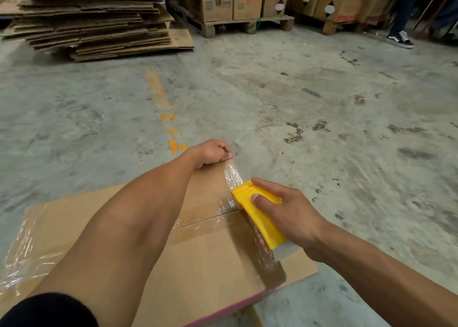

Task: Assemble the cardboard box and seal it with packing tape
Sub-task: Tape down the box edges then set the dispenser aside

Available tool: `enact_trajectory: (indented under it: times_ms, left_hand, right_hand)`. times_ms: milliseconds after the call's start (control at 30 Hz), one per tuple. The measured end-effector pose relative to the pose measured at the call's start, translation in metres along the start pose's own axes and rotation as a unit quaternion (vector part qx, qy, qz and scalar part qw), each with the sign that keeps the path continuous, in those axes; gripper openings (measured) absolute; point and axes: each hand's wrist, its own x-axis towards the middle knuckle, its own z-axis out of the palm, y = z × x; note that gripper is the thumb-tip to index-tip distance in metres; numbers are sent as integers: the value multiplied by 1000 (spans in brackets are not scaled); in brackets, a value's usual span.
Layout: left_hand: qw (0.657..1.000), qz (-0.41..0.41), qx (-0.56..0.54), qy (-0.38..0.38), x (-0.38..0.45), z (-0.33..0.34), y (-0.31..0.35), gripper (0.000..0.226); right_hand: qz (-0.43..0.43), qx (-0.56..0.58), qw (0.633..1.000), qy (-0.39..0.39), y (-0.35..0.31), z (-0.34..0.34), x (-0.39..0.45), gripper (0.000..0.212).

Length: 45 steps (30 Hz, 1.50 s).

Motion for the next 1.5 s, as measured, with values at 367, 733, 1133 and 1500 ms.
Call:
enact_trajectory:
  times_ms: [367, 733, 1133, 1500]
  left_hand:
    - [999, -16, -46, 23, 7, 1, -8, 23]
    - [999, -30, 14, -10, 3, 4, -11, 20]
    - [968, 188, -129, 106, -31, 12, -26, 44]
    - [989, 150, 2, 10, -33, 8, -30, 62]
  right_hand:
    - [-10, 17, 1000, -8, 1, 2, 6, 40]
    - [0, -5, 1000, -15, 5, 2, 8, 41]
    - [3, -21, 1000, 1, 6, 5, 8, 38]
    - [-4, -64, 998, 25, 1, 5, 6, 38]
